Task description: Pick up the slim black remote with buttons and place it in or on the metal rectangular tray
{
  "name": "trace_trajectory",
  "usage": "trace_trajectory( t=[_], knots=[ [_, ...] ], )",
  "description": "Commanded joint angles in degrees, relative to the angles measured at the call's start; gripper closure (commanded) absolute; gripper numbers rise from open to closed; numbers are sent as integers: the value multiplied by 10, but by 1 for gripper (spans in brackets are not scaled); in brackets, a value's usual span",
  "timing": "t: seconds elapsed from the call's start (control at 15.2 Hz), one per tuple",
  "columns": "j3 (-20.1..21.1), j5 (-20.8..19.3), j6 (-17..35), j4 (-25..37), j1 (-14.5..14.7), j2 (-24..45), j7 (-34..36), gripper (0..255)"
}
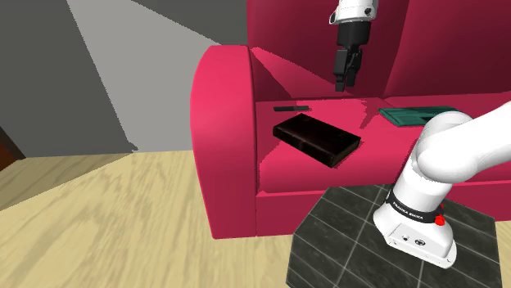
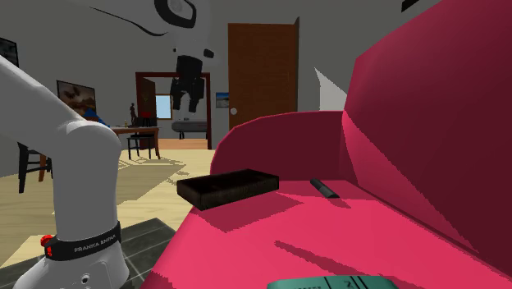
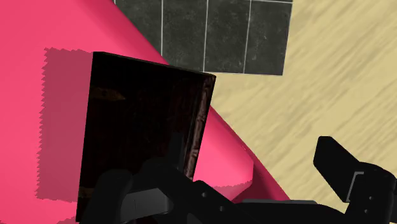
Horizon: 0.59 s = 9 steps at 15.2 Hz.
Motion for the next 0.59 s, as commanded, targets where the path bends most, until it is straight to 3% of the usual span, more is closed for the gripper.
trace_trajectory(
  t=[0.0, 0.53],
  knots=[
    [0, 0, 0, 0, 0, 0, 0, 0],
    [-73, -77, 121, -28, -7, 79, -139, 0]
  ],
)
